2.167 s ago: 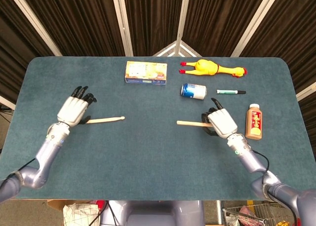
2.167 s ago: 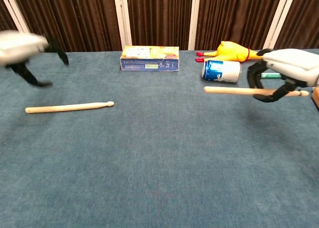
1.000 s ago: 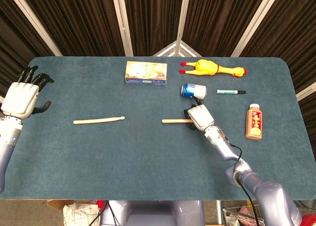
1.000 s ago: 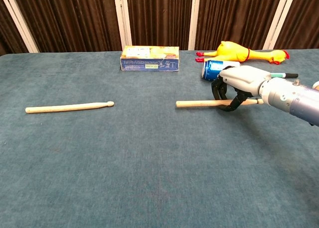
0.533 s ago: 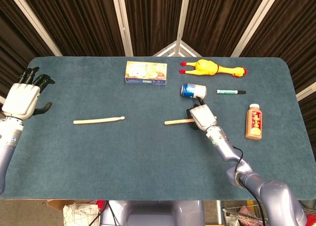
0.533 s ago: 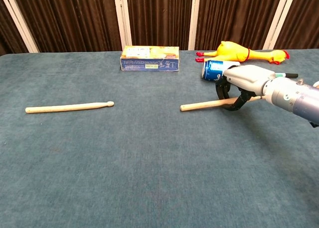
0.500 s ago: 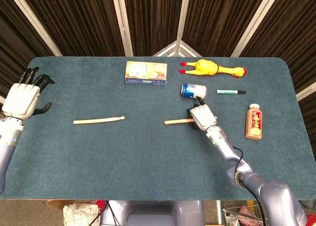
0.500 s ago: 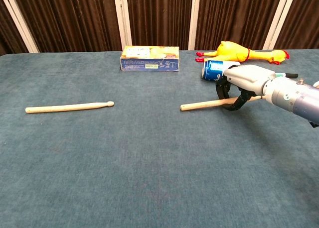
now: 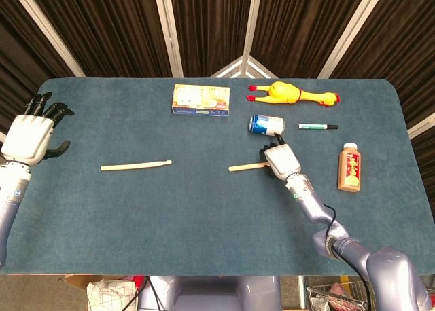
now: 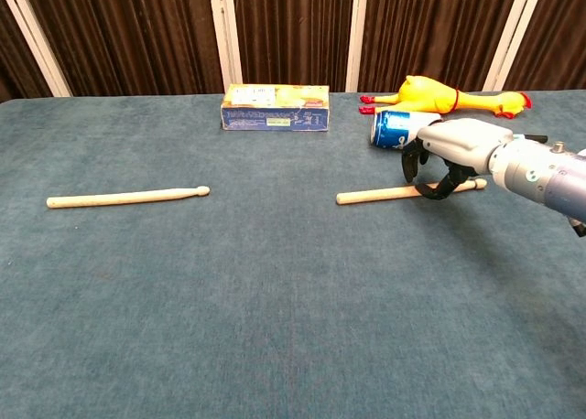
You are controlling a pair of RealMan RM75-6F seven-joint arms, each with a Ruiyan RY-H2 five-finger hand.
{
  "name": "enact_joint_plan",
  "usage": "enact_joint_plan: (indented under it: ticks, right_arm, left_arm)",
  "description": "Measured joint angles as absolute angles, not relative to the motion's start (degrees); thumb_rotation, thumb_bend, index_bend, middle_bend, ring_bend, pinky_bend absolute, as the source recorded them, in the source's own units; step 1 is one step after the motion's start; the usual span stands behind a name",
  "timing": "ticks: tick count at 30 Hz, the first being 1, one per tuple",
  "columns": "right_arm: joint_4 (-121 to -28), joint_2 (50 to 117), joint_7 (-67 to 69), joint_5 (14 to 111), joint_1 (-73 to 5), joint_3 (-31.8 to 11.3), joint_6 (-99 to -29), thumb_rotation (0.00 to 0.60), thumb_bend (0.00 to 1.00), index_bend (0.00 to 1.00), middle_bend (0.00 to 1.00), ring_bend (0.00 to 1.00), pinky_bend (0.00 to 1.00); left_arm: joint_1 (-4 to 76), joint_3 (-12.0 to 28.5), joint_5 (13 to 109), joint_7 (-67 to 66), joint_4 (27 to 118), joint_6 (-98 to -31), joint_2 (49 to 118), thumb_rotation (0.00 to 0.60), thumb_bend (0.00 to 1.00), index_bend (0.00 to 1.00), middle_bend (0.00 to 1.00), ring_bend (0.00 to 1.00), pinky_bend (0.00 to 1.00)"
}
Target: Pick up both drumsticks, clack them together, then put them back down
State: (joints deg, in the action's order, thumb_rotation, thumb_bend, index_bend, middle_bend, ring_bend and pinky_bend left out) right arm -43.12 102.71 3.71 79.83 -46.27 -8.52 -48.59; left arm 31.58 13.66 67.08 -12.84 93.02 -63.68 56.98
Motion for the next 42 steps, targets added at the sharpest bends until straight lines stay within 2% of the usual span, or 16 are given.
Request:
enact_joint_plan:
  ticks: [3,6,8,11,14,21,26,29,32,38,42]
  right_arm:
    - [-43.95,102.26,2.82,79.32,-46.12,-8.68,-48.33,0.6,0.47,0.44,0.36,0.28,0.06]
    - [-44.58,101.89,2.01,79.05,-46.04,-8.77,-48.28,0.6,0.46,0.37,0.34,0.26,0.06]
    - [-44.96,101.62,1.49,78.92,-45.98,-8.84,-48.39,0.6,0.43,0.31,0.32,0.25,0.06]
    - [-46.04,100.97,1.12,78.31,-45.83,-9.51,-48.92,0.6,0.34,0.25,0.29,0.23,0.06]
    - [-48.46,99.69,1.23,77.46,-45.49,-10.74,-50.1,0.6,0.28,0.19,0.25,0.2,0.06]
    - [-60.39,92.15,0.78,73.91,-42.75,-13.71,-53.29,0.6,0.22,0.05,0.15,0.14,0.06]
    - [-71.83,85.04,-1.03,71.18,-38.26,-14.09,-56.22,0.6,0.2,0.03,0.12,0.12,0.06]
    - [-79.2,80.35,-1.33,71.22,-33.4,-13.16,-61.44,0.6,0.2,0.03,0.12,0.12,0.06]
    - [-82.73,77.27,-0.93,73.05,-29.14,-11.44,-67.0,0.6,0.2,0.03,0.12,0.12,0.05]
    - [-87.54,70.0,-0.34,81.57,-19.92,-5.21,-78.69,0.6,0.2,0.03,0.12,0.11,0.05]
    - [-91.33,65.38,-0.49,85.1,-14.93,-1.84,-84.2,0.6,0.2,0.03,0.11,0.09,0.05]
  left_arm:
    - [31.65,13.55,67.01,-13.07,93.12,-63.66,57.0,0.6,0.4,0.28,0.19,0.0,0.0]
    - [31.67,13.5,66.88,-13.15,93.19,-63.73,57.03,0.6,0.4,0.28,0.19,0.0,0.0]
    - [31.66,13.48,66.81,-13.24,93.27,-63.8,56.96,0.6,0.4,0.28,0.19,0.0,0.0]
    - [31.59,13.64,66.88,-13.0,93.58,-64.23,56.69,0.6,0.4,0.27,0.18,0.0,0.0]
    - [31.24,13.97,67.21,-12.02,94.2,-65.08,55.93,0.6,0.4,0.24,0.14,0.0,0.0]
    - [28.44,13.18,69.61,-9.78,98.68,-67.43,52.19,0.6,0.32,0.16,0.06,0.0,0.0]
    - [23.48,9.21,74.67,-9.34,102.11,-71.61,50.36,0.6,0.32,0.14,0.04,0.0,0.0]
    - [19.84,6.34,78.09,-10.92,103.24,-75.66,50.18,0.6,0.32,0.14,0.04,0.0,0.0]
    - [15.78,3.7,80.86,-13.39,103.49,-80.94,51.04,0.6,0.32,0.14,0.04,0.0,0.0]
    - [6.95,-0.34,84.64,-12.96,100.76,-91.33,55.44,0.6,0.32,0.14,0.03,0.0,0.0]
    - [3.74,-1.68,84.45,-9.41,98.29,-93.02,57.4,0.6,0.32,0.14,0.01,0.0,0.0]
